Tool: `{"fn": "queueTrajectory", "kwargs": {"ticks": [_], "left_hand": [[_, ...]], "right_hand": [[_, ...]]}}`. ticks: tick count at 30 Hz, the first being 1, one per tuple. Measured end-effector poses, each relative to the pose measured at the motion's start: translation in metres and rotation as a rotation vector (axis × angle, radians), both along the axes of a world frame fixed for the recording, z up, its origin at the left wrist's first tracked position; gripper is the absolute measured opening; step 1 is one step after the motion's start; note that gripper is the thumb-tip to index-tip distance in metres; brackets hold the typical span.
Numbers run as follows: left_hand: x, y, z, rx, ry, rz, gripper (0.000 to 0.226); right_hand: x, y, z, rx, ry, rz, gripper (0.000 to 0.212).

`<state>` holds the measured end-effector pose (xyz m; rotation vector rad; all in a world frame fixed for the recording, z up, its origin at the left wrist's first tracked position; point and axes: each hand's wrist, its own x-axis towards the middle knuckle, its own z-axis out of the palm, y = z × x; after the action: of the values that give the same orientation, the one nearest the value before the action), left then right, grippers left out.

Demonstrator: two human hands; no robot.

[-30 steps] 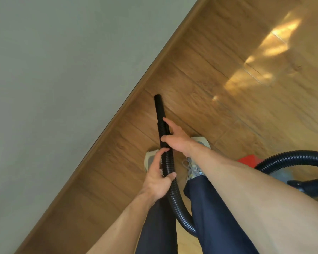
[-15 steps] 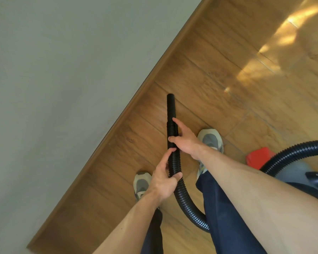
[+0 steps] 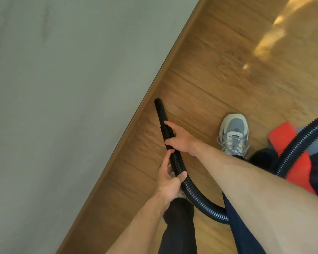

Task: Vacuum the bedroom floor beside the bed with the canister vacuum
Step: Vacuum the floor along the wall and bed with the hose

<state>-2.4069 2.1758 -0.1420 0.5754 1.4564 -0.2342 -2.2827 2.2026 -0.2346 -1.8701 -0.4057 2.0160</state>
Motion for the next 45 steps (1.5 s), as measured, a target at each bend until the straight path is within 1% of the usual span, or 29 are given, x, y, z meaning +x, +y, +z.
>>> {"fn": "queueTrajectory", "kwargs": {"ticks": [4, 8, 14, 17, 21, 24, 29, 34, 38, 45], "left_hand": [[-0.034, 0.004, 0.007, 0.012, 0.009, -0.046, 0.081], [-0.054, 0.002, 0.009, 0.026, 0.024, -0.128, 0.079], [-0.052, -0.016, 0.008, 0.036, -0.042, -0.307, 0.076], [-0.051, -0.033, 0.007, 0.036, -0.072, -0.401, 0.078], [-0.052, -0.045, 0.004, 0.042, -0.083, -0.472, 0.077], [-0.053, -0.046, 0.003, 0.042, -0.075, -0.481, 0.076], [-0.058, -0.047, 0.002, 0.075, -0.02, -0.477, 0.076], [-0.078, -0.05, 0.003, 0.081, 0.047, -0.382, 0.074], [-0.1, -0.053, 0.001, 0.048, 0.084, -0.3, 0.078], [-0.15, -0.049, -0.009, 0.027, 0.083, -0.15, 0.079]], "right_hand": [[-0.036, -0.004, 0.0, -0.004, 0.051, -0.024, 0.081], [-0.052, -0.014, 0.003, -0.03, 0.077, -0.114, 0.081], [-0.042, -0.05, 0.012, -0.091, 0.034, -0.283, 0.078], [-0.035, -0.076, 0.014, -0.123, 0.046, -0.353, 0.077], [-0.032, -0.099, 0.01, -0.168, 0.083, -0.445, 0.077], [-0.032, -0.103, 0.011, -0.167, 0.108, -0.472, 0.077], [-0.038, -0.093, 0.013, -0.148, 0.094, -0.408, 0.076], [-0.067, -0.078, 0.012, -0.066, 0.059, -0.254, 0.077], [-0.095, -0.071, 0.008, -0.052, 0.033, -0.182, 0.078], [-0.146, -0.056, 0.003, 0.025, 0.008, -0.045, 0.078]]}}
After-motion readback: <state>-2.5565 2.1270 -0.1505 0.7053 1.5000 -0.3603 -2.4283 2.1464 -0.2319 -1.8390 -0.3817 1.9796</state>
